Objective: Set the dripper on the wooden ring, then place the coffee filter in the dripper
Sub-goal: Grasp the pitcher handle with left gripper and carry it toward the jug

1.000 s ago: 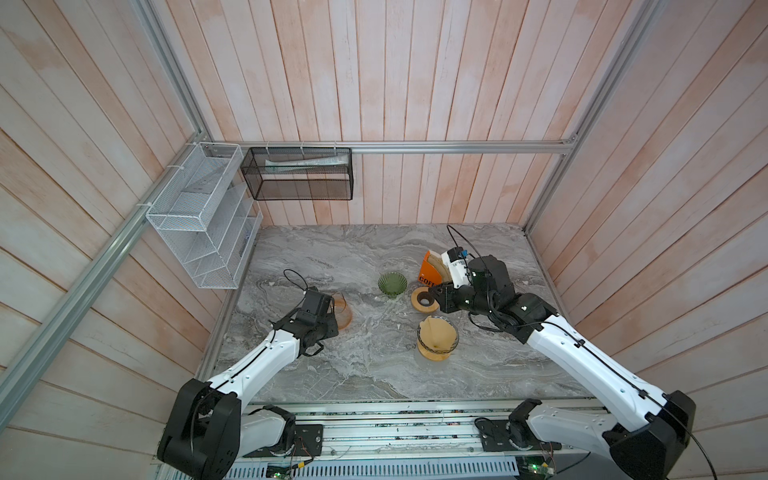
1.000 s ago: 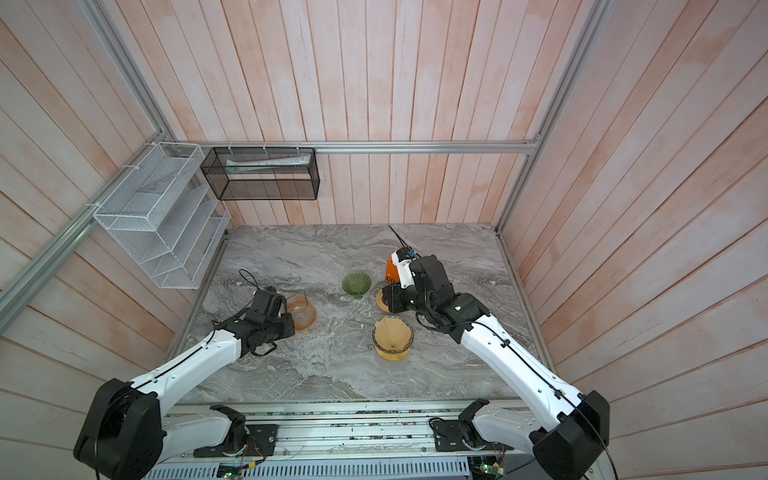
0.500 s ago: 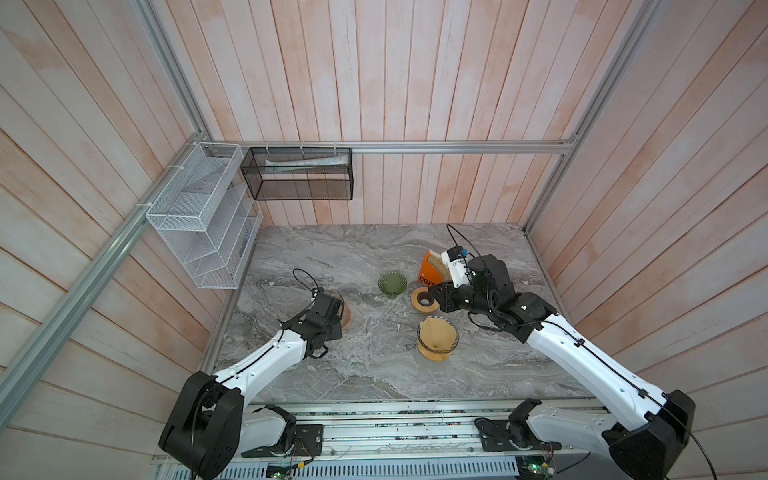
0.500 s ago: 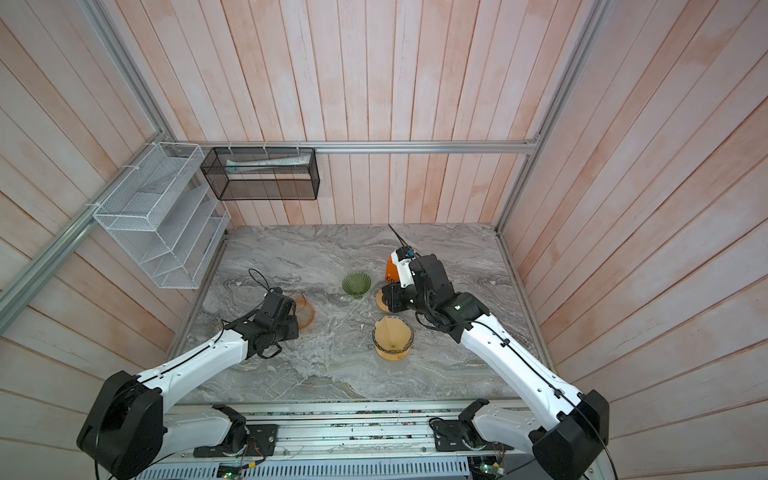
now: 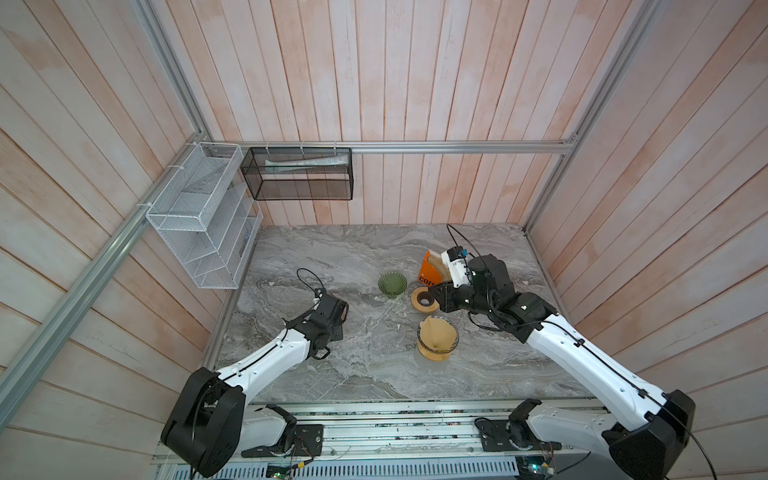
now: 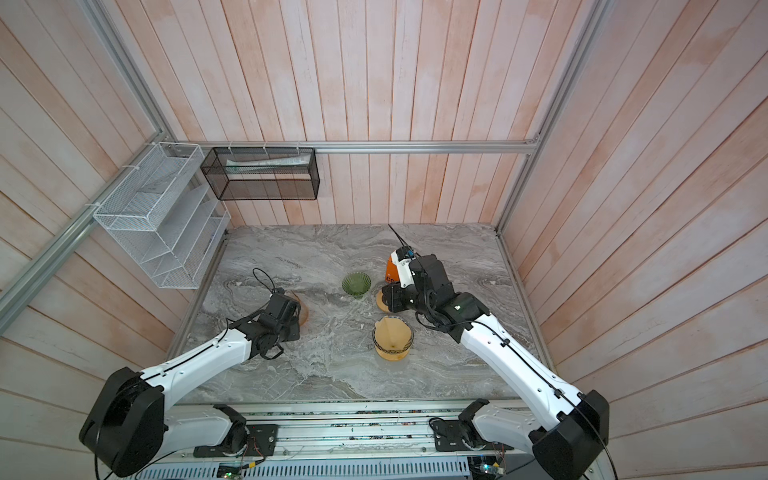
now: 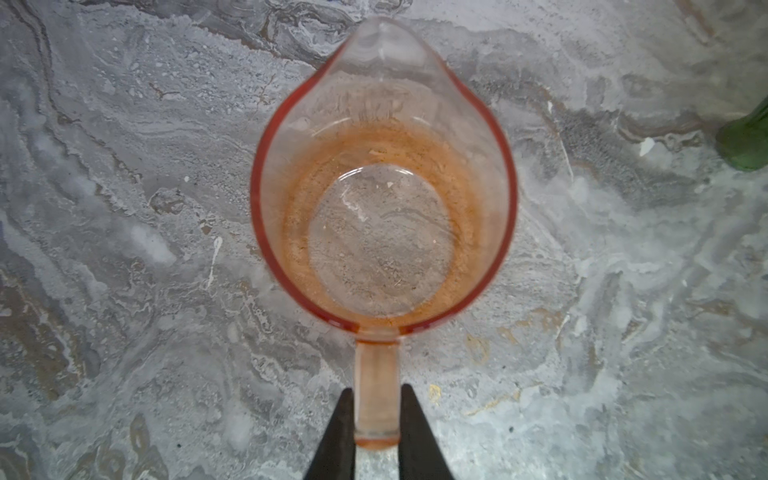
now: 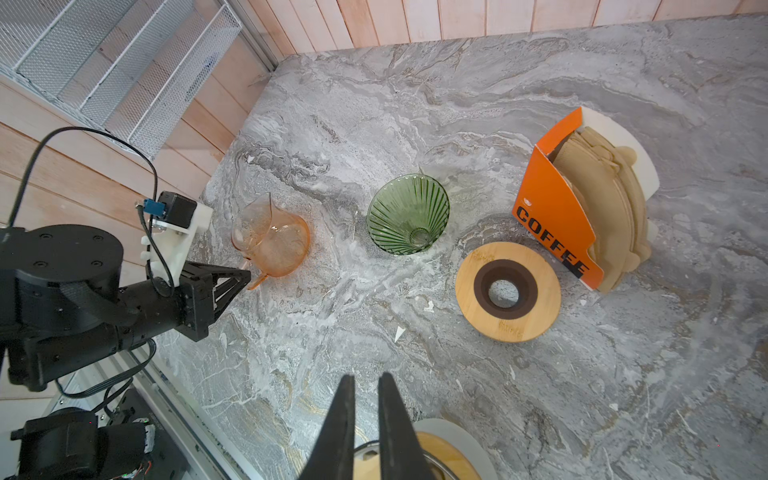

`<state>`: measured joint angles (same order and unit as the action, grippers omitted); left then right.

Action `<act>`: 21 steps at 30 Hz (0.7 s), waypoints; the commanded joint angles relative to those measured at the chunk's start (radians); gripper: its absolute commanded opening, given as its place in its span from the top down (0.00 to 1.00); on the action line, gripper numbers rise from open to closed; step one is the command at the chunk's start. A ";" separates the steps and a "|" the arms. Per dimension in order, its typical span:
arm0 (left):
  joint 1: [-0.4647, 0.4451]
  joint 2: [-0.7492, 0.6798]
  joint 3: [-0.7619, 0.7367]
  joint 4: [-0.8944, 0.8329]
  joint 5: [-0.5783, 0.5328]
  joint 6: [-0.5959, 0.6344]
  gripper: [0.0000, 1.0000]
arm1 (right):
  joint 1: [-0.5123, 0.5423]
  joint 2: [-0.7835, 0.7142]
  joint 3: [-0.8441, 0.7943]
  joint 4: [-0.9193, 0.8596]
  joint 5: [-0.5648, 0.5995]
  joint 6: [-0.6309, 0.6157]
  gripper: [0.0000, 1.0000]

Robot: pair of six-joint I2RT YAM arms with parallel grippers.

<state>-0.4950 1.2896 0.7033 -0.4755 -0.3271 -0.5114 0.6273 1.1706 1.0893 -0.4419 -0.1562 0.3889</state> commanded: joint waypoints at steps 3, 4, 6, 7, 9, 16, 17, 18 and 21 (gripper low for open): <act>-0.008 0.001 0.032 -0.024 -0.027 -0.005 0.88 | -0.004 -0.014 0.026 -0.008 -0.004 -0.002 0.86; -0.010 -0.001 0.033 -0.025 -0.027 -0.004 0.89 | -0.004 -0.016 0.025 -0.009 -0.003 -0.002 0.86; -0.014 -0.006 0.036 -0.027 -0.026 -0.006 0.93 | -0.004 -0.021 0.022 -0.008 -0.002 -0.001 0.86; -0.017 -0.008 0.037 -0.030 -0.024 -0.006 0.93 | -0.003 -0.021 0.021 -0.008 -0.003 -0.001 0.86; -0.029 -0.016 0.043 -0.033 -0.021 -0.006 0.95 | -0.004 -0.027 0.018 -0.007 0.002 0.001 0.86; -0.123 -0.053 0.072 -0.061 -0.006 -0.033 0.98 | -0.003 -0.044 0.011 -0.014 0.006 0.010 0.86; -0.142 -0.060 0.075 -0.066 -0.006 -0.042 0.98 | -0.005 -0.047 0.008 -0.011 0.007 0.012 0.86; -0.161 -0.067 0.079 -0.073 -0.007 -0.056 0.98 | -0.005 -0.052 0.005 -0.012 0.007 0.014 0.86; -0.208 -0.076 0.095 -0.091 -0.011 -0.084 0.98 | -0.004 -0.066 0.000 -0.014 0.011 0.018 0.86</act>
<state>-0.6731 1.2423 0.7528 -0.5575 -0.3214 -0.5541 0.6273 1.1290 1.0893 -0.4435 -0.1555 0.3958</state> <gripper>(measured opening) 0.173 0.140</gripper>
